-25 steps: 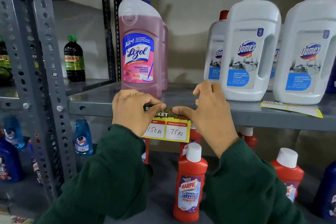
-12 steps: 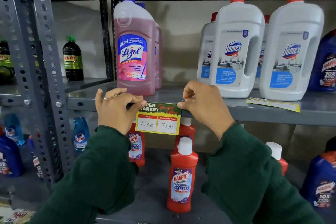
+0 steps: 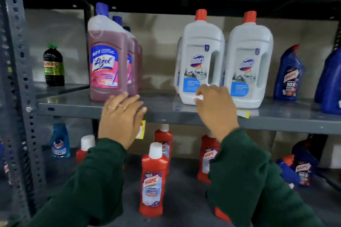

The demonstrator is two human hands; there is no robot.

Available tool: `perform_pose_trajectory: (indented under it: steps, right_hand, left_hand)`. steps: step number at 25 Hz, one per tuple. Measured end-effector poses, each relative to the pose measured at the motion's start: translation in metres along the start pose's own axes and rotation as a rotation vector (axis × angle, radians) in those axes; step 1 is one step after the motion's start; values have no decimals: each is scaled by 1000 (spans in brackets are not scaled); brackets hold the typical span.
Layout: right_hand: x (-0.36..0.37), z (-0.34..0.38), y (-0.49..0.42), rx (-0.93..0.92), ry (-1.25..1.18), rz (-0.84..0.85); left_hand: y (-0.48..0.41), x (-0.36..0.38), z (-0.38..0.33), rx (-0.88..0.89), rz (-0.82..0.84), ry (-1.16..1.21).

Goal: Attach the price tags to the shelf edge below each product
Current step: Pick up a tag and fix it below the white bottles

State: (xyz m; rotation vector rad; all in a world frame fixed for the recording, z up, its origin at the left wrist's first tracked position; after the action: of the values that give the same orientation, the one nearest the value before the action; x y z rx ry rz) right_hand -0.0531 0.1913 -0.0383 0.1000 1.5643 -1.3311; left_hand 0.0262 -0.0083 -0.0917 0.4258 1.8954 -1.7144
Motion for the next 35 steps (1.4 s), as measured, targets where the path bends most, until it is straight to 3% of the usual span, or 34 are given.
perform_pose_trajectory:
  steps: [3, 6, 13, 18, 21, 24, 26, 27, 30, 35]
  right_hand:
    - [-12, -46, 4, 324, 205, 127]
    - [-19, -76, 6, 543, 109, 296]
    - [-14, -103, -3, 460, -266, 228]
    - [-27, -118, 2, 433, -915, -2]
    - [-38, -122, 5, 338, -1290, 100]
    - [-39, -123, 13, 187, -1183, 248]
    - [-40, -122, 19, 122, -1087, 314]
    - [-41, -122, 22, 92, -1032, 343]
    - [-40, -120, 31, 22, -845, 394]
    - [-35, -114, 42, -161, -346, 337]
  left_hand:
    - [-12, 14, -64, 200, 91, 18]
    - [-19, 31, -118, 242, 196, -51]
    - [-17, 48, -139, 174, 109, -73]
    - [-16, 58, -140, 178, -16, -43]
    - [-14, 58, -139, 145, -77, 117]
    - [-16, 37, -145, -61, -141, 724]
    - [-24, 17, -152, -178, -34, 977]
    - [-29, 10, -153, -169, 103, 963]
    - [-34, -7, -160, 18, 436, 553]
    - [-20, 0, -171, -18, 515, 553]
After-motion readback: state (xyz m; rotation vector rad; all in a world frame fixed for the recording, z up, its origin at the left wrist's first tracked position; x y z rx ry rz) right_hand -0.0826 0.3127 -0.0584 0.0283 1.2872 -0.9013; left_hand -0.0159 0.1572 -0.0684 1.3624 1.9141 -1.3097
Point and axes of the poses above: each hand's wrist, its own y-axis away from the middle knuckle, its own x-axis out of the palm, z = x × y, the point moved 1 cm from there along -y, towards the middle knuckle, and after that the axes turned 9 degrees about z, right-handed, at the moved point
